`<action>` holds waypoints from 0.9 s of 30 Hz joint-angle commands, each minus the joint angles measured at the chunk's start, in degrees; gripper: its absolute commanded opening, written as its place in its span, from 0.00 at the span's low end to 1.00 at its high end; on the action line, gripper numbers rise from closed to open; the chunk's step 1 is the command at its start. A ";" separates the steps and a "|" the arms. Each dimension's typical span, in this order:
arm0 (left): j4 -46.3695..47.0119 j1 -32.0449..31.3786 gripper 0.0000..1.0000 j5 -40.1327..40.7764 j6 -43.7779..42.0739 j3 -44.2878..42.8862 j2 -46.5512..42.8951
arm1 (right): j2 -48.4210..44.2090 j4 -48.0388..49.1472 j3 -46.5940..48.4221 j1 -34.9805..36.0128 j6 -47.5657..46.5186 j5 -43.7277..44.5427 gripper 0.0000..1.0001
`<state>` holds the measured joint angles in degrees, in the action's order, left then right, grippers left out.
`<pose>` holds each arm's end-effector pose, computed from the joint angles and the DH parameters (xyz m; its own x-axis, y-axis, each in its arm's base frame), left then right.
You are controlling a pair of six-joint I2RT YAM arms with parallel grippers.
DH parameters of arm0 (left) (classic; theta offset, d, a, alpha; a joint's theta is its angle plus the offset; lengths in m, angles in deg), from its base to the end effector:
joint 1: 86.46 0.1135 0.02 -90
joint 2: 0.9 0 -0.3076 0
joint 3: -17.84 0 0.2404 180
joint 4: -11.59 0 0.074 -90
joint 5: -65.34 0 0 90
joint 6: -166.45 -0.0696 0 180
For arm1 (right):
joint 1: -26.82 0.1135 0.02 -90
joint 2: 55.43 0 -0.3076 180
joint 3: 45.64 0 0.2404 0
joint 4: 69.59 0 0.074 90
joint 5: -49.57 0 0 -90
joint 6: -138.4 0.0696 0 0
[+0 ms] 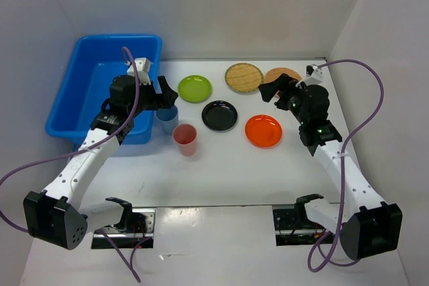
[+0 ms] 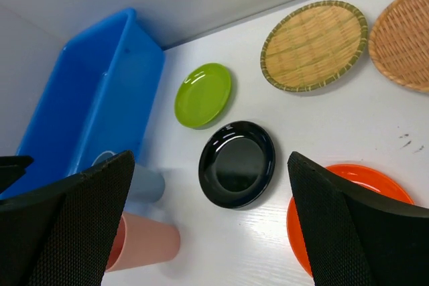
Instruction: Place the mixed dishes into the plastic bin
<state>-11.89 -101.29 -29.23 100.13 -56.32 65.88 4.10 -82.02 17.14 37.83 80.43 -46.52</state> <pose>0.2643 -0.0757 0.3873 -0.3777 -0.3141 -0.8710 0.1938 0.8930 -0.4061 0.2395 0.0541 0.3694 -0.2880 0.4812 -0.8279 -0.1651 0.8267 0.5379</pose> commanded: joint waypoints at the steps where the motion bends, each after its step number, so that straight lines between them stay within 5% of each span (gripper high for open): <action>1: 1.19 -0.11 1.00 2.12 -1.89 -2.44 -0.34 | -0.03 5.62 -0.23 0.33 -1.18 -1.91 1.00; 10: -6.88 -0.11 1.00 11.15 -4.87 -9.81 9.30 | 4.02 5.71 0.46 5.61 -2.24 -0.16 1.00; 19: -7.41 -0.11 1.00 11.52 -6.46 -9.91 15.39 | 0.24 7.12 -2.96 6.66 -1.62 1.78 1.00; 27: -4.70 -1.43 0.91 2.57 -8.56 -9.20 14.69 | -0.38 7.12 -4.02 6.66 -1.09 2.84 1.00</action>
<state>-19.36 -101.68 -21.98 94.14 -65.69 81.86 4.90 -78.55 13.35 43.90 79.87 -45.12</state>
